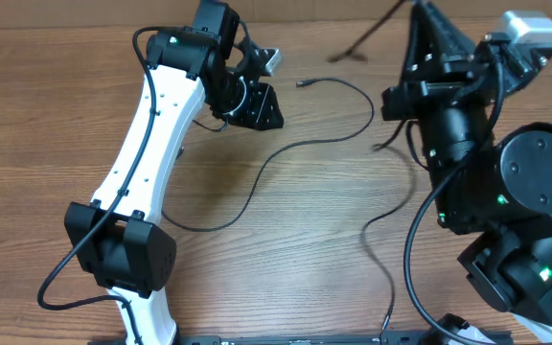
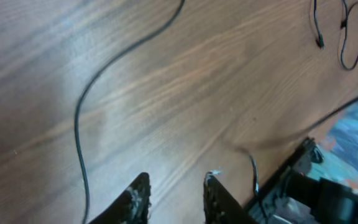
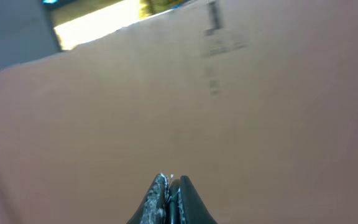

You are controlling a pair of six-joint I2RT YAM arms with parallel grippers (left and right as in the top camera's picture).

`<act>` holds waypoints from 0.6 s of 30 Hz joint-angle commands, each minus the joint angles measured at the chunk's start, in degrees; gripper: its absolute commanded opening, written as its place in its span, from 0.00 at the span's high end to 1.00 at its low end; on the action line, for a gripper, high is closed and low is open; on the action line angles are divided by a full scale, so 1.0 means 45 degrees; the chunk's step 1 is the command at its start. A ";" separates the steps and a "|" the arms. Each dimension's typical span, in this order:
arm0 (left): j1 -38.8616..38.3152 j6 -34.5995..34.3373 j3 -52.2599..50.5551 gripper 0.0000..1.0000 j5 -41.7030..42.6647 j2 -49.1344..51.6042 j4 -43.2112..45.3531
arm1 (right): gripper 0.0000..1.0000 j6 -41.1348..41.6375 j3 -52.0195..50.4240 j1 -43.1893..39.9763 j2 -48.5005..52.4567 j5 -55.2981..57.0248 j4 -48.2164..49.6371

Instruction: Untangle cables

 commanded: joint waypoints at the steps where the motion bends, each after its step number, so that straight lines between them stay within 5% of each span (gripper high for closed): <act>1: -0.0005 -0.0121 -0.0073 0.69 0.0466 -0.0058 -0.0466 | 0.96 -0.1496 0.0209 -0.0656 -0.0102 0.2438 0.0083; 7: 0.0024 -0.0039 -0.0068 0.71 0.0641 -0.0063 -0.1248 | 0.96 -0.2035 0.0209 -0.4381 -0.0049 0.2361 -0.0185; 18: 0.0024 -0.0015 -0.0063 0.71 0.0714 -0.0063 -0.1894 | 0.93 -0.2040 0.0214 -1.2730 0.0680 -0.4002 -0.0889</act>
